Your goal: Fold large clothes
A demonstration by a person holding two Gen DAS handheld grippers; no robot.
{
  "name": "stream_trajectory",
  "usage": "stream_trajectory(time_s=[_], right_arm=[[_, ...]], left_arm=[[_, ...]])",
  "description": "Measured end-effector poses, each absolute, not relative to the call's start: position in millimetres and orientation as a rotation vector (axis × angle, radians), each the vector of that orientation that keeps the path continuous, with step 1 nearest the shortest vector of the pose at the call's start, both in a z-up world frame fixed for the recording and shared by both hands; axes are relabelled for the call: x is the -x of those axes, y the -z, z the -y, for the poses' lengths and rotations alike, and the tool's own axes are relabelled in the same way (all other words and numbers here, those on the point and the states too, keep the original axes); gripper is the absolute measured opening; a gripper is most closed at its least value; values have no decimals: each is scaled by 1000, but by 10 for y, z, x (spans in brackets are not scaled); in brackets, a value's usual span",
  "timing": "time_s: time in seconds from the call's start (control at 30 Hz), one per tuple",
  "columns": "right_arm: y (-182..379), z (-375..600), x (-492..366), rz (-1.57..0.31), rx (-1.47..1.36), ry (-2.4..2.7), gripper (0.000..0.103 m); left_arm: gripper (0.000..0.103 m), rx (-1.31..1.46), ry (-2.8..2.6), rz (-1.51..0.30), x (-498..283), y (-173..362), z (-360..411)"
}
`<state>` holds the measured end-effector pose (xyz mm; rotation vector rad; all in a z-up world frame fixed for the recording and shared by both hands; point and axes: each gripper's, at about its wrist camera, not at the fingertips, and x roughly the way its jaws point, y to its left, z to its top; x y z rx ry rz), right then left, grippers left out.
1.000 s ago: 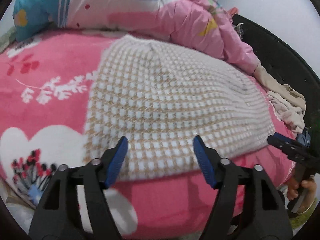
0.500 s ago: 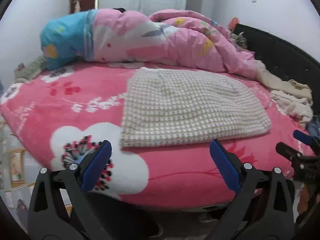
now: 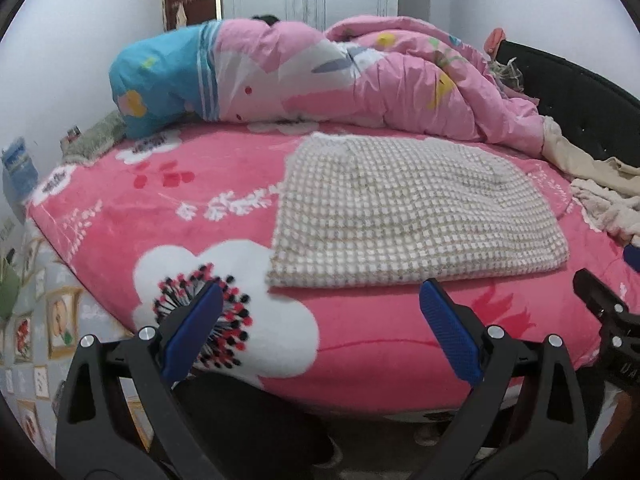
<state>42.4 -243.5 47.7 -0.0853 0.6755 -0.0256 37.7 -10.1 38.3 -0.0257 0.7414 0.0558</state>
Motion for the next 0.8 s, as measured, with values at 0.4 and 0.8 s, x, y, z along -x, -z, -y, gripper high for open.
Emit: stream_trajectory(time_s=[0.4, 0.8], right_arm=[[-302, 2498, -525, -773, 19, 4, 97], [-243, 2488, -543, -800, 22, -6, 97]], left_arm=[[95, 71, -32, -837, -484, -198, 210], [95, 69, -29, -854, -521, -185, 275]])
